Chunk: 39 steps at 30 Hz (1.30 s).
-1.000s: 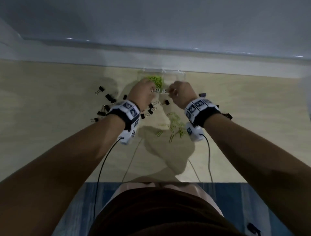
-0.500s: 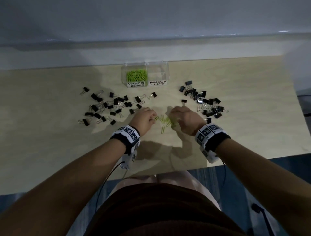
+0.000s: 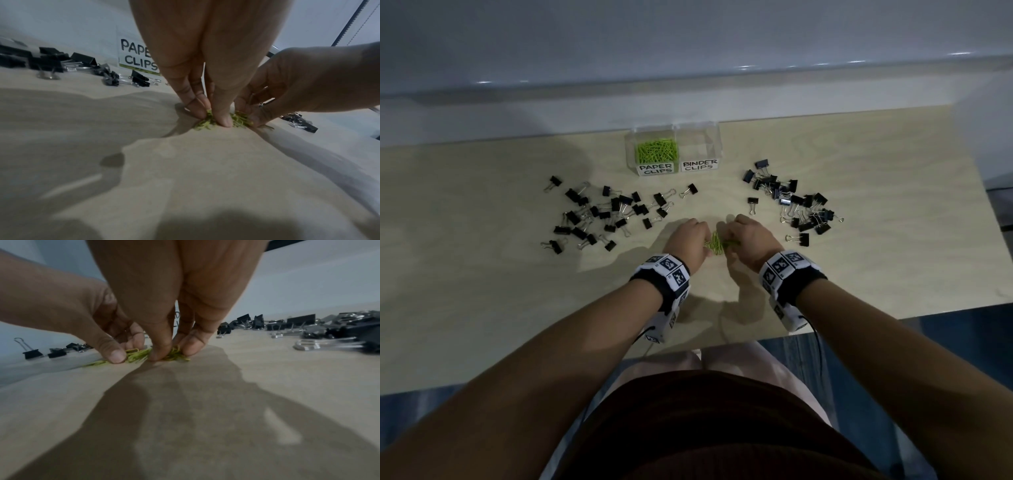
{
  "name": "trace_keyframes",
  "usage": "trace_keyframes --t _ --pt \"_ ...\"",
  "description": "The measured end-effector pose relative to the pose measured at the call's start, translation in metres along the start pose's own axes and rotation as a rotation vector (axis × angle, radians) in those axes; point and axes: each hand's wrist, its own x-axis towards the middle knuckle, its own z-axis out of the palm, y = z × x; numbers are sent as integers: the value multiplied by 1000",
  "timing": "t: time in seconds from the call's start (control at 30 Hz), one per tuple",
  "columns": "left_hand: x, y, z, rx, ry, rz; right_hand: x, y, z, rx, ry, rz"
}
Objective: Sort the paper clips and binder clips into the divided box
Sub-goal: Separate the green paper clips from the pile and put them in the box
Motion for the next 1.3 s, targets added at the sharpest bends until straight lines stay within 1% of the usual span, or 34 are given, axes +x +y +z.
trace_keyframes --t 0.17,0.3,0.53,0.63,0.7,0.73,0.77,0.9,1.0,1.1,1.17,1.27,1.3 --pt "1 -4 -6 53 -29 39 6 2 -1 -87 -32 6" --pt "1 -4 -8 167 -75 56 10 6 0 -88 -22 22" --pt "-4 -4 -8 276 -69 82 22 9 -13 105 -5 114" --pt "1 -12 -14 212 -91 70 35 1 -29 195 -7 146" --pt "7 -18 -24 136 -103 21 51 -9 -42 280 -7 127" --pt "10 -20 -32 82 -89 -21 61 -14 -50 318 0 105" --pt "14 -22 -42 17 -49 -59 73 -22 -57 346 15 80" --pt "35 -35 -96 -255 194 -193 120 -61 -80 364 106 -15" --pt "59 -47 -135 -329 348 -190 148 -86 -85 307 139 0" --pt "80 -48 -155 -336 460 -187 161 -94 -84 191 90 16" --pt "92 -44 -156 -259 444 -206 156 -87 -83 159 104 -9" --pt "103 -41 -145 -117 333 -203 129 -63 -84 200 176 -47" --pt "104 -42 -140 -75 317 -188 117 -51 -82 199 165 -34"
